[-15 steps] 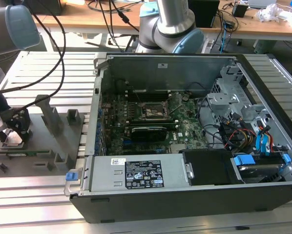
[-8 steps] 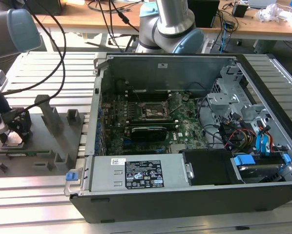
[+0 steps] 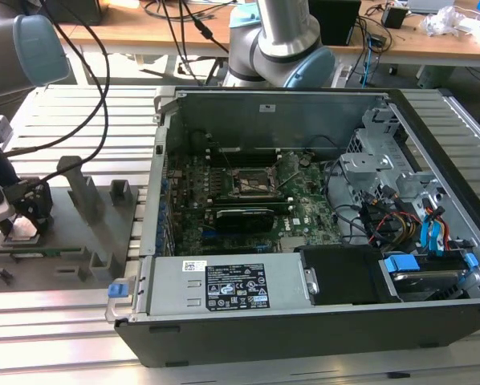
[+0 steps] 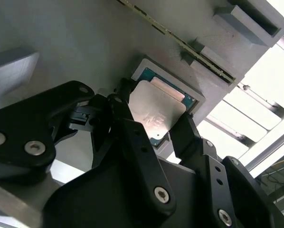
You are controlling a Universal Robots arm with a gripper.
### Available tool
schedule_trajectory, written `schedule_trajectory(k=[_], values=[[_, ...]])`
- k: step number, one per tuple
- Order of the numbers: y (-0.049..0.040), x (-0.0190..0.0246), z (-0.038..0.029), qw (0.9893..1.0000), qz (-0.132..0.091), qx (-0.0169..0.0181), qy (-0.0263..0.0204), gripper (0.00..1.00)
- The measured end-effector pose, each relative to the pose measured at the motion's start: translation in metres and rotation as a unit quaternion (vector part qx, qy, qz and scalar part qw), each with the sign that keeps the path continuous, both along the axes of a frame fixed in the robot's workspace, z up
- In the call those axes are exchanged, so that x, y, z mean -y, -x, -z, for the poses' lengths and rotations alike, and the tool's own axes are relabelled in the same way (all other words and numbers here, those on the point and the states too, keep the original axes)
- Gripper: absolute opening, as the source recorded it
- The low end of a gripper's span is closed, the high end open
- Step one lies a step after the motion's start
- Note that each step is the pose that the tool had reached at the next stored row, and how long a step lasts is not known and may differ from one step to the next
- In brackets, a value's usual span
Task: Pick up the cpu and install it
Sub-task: 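Pick up the cpu and move it towards the insertion slot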
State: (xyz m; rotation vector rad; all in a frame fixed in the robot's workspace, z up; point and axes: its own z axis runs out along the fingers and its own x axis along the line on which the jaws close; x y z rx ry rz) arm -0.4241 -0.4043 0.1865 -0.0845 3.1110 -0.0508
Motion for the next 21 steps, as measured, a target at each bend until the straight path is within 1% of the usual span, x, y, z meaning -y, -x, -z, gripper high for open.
schedule_trajectory(k=[6,7,21], values=[[0.0000,0.0000,0.0000,1.0000,0.000,0.0000,0.0002,0.60],[-0.0001,0.0000,0.0000,1.0000,0.000,0.0000,0.0002,0.55],[-0.0001,0.0000,0.0000,1.0000,0.000,0.0000,0.0008,0.55]])
